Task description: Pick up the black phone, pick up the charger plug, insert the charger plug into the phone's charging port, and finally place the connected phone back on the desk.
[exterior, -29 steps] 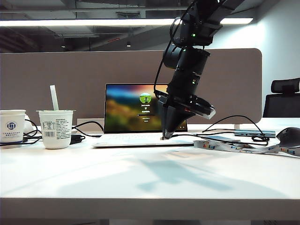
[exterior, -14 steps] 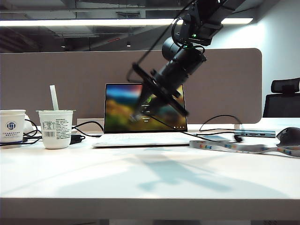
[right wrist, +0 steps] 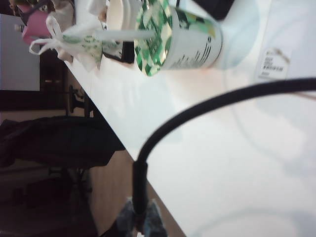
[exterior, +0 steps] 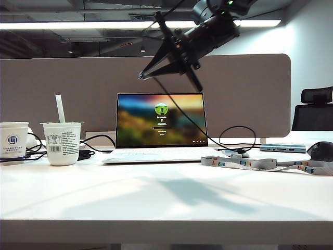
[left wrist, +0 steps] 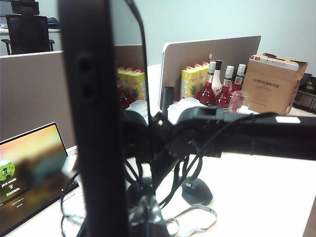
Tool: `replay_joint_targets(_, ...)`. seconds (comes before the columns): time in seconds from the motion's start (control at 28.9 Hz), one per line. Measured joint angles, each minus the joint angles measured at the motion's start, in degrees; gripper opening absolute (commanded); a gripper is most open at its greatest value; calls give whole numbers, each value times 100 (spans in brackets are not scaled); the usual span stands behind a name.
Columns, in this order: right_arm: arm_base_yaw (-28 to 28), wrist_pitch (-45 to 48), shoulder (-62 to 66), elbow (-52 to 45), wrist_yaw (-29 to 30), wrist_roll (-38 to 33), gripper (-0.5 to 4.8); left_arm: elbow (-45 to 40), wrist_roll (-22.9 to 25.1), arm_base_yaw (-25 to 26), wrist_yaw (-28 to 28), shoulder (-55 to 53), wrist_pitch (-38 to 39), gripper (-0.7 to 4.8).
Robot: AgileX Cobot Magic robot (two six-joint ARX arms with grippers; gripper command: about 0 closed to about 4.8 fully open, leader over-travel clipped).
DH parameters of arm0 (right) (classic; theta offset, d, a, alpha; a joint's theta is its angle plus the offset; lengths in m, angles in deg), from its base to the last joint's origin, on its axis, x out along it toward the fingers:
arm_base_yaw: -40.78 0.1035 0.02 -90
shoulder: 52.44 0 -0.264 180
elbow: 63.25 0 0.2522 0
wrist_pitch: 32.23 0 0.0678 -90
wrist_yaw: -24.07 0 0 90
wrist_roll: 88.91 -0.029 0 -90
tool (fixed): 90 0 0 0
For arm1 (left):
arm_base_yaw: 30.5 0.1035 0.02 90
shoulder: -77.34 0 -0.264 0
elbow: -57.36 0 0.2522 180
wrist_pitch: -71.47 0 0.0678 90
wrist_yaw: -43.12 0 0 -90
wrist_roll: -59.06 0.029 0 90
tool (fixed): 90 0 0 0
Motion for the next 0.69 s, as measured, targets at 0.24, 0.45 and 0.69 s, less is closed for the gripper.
replay_joint_targets(0.24,-455,-144,-479,-7,-221,343,-8,0,0,0,2,28,11,-7)
replay_joint_targets(0.45,-903,-258,-772,-9,-184,544,-8,0,0,0,-9,33,33,-7)
replay_joint_targets(0.69,-1353,-70,-1211,-4,221,769,-8,0,0,-2,-17,28,260,-7)
